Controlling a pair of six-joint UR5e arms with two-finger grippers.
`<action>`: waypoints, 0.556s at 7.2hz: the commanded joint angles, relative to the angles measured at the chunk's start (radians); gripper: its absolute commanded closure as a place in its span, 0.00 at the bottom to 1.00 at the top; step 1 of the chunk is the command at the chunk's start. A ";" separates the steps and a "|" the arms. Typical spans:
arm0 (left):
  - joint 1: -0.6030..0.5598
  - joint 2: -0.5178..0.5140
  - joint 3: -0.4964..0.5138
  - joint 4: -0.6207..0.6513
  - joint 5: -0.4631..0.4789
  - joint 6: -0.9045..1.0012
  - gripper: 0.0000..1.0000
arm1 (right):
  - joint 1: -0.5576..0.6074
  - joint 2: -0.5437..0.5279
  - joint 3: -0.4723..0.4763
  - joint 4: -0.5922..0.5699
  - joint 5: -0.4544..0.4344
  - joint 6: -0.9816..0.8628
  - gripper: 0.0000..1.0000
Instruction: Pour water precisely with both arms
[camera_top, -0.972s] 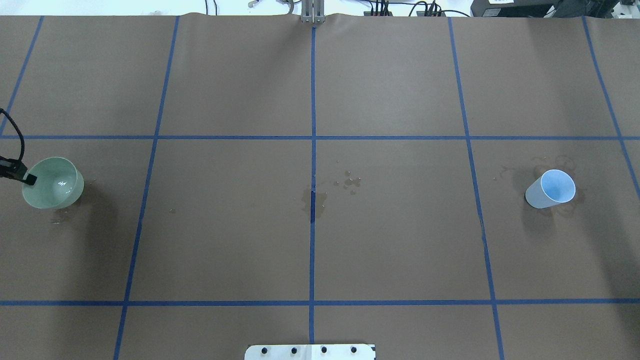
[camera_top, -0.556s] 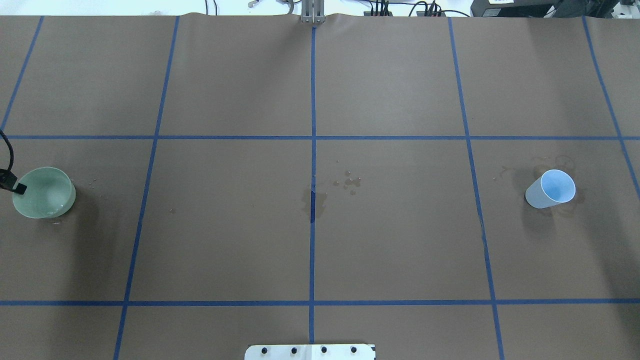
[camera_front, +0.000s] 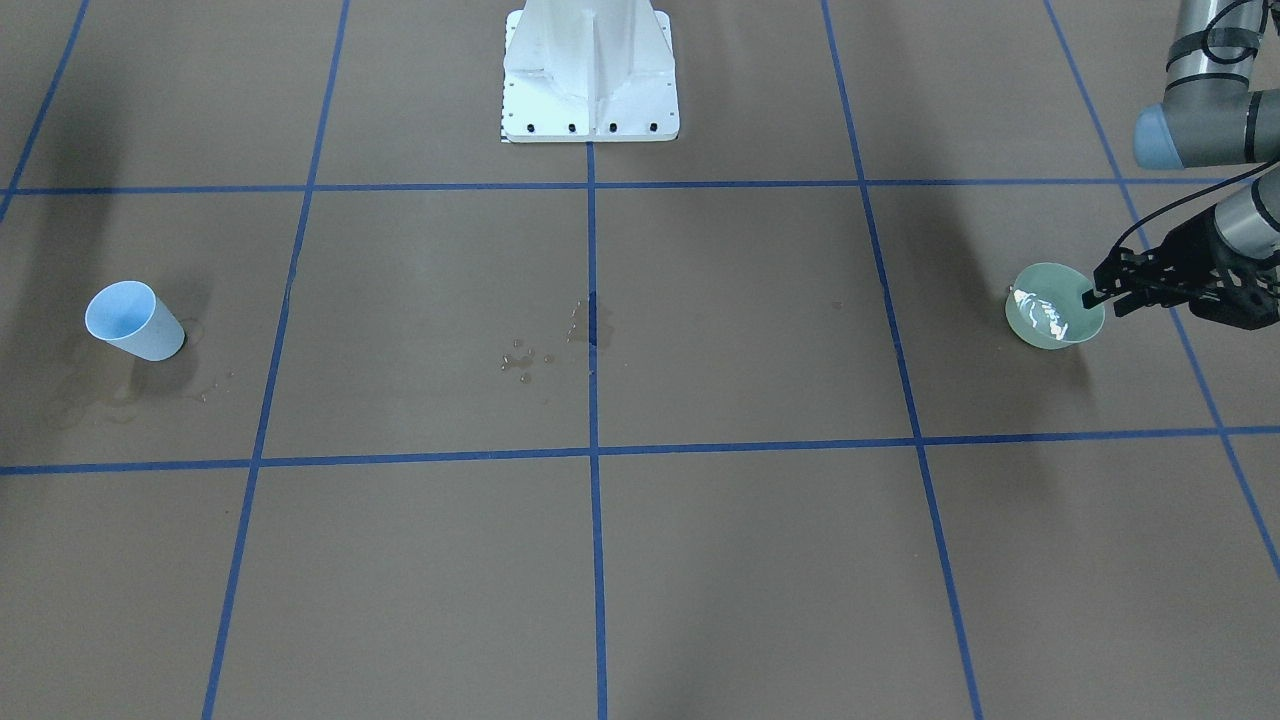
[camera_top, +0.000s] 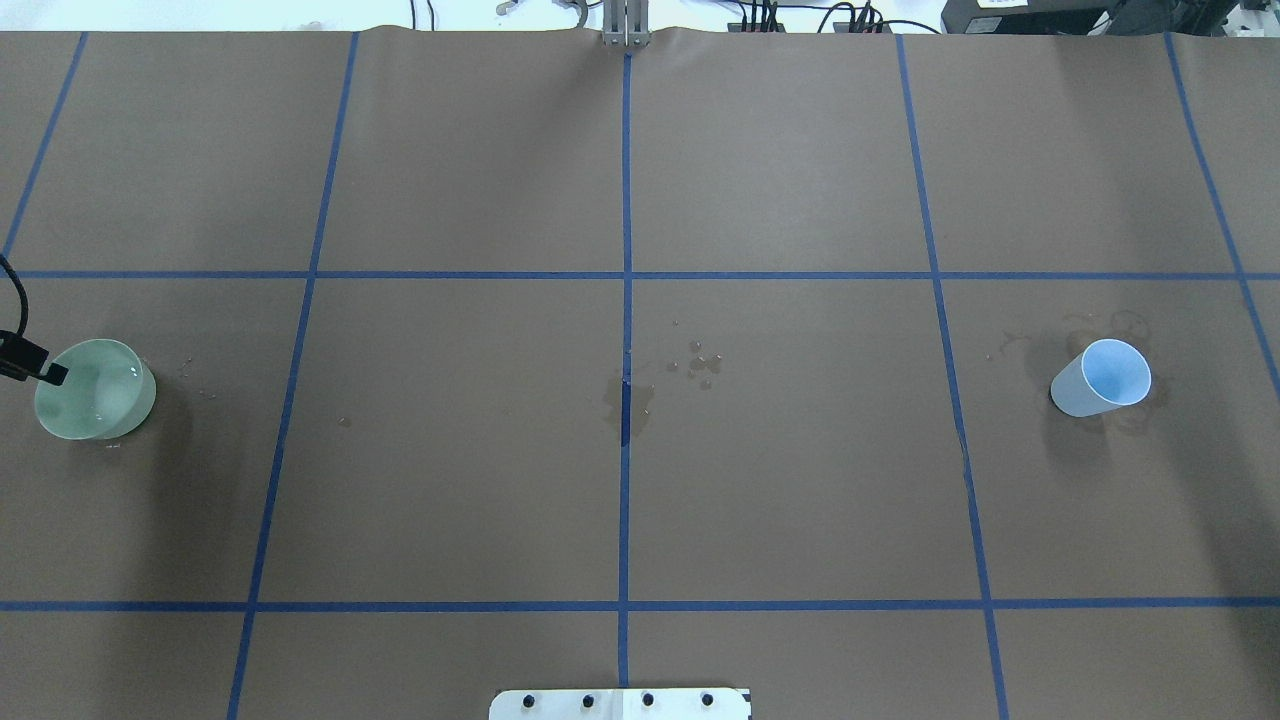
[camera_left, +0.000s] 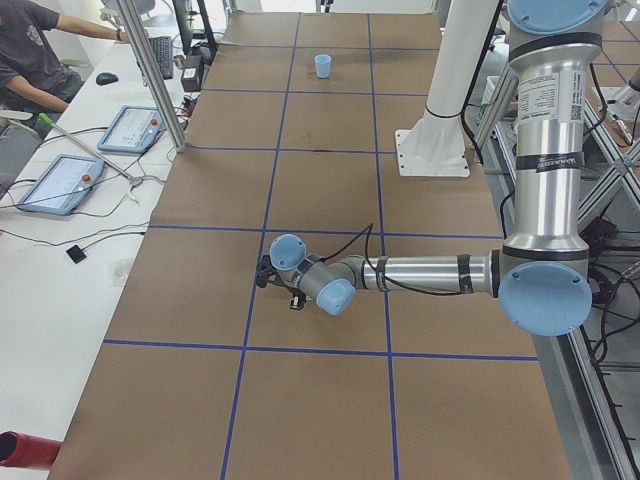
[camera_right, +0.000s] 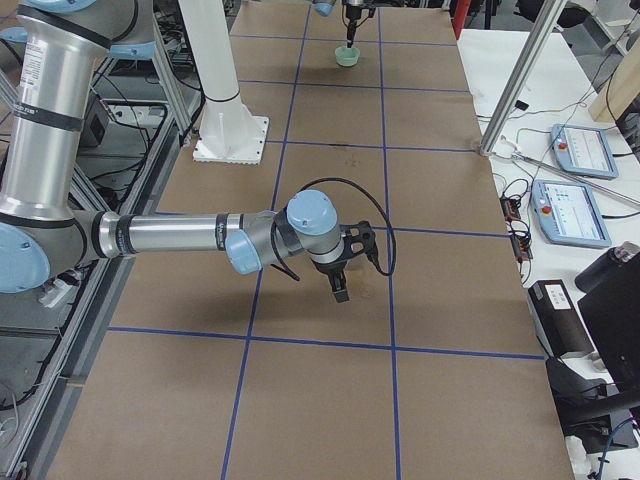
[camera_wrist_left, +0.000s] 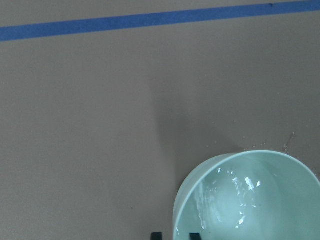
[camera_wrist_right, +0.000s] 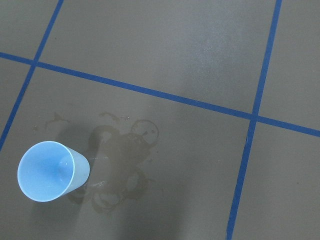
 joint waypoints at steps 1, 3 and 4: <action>-0.070 -0.008 -0.062 0.026 0.014 -0.015 0.01 | -0.001 0.032 -0.008 -0.040 0.000 -0.002 0.01; -0.081 -0.016 -0.067 0.034 0.020 0.000 0.01 | -0.006 0.077 -0.016 -0.102 0.000 -0.011 0.01; -0.086 -0.016 -0.076 0.037 0.052 0.032 0.01 | -0.010 0.101 -0.020 -0.148 -0.002 -0.014 0.01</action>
